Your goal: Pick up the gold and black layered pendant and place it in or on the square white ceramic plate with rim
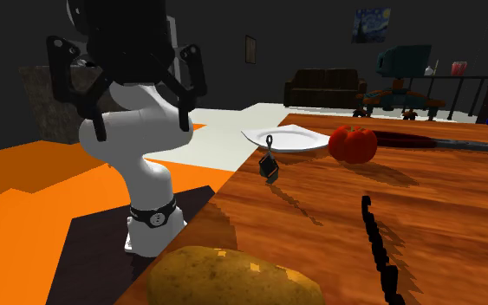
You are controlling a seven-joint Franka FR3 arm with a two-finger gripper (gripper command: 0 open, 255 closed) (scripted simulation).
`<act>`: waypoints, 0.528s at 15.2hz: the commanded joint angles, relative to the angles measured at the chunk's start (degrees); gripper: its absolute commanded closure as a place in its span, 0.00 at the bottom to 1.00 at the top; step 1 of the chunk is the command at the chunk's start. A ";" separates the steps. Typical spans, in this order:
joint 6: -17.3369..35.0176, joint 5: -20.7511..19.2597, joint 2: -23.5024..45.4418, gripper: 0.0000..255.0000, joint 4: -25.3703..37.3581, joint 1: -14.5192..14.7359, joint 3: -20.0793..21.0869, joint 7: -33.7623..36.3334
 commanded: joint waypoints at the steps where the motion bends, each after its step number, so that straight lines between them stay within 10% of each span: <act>1: 0.00 0.00 0.00 0.00 0.00 0.00 0.00 0.00; 8: 9.43 7.04 -11.59 0.00 -10.14 6.14 7.59 4.36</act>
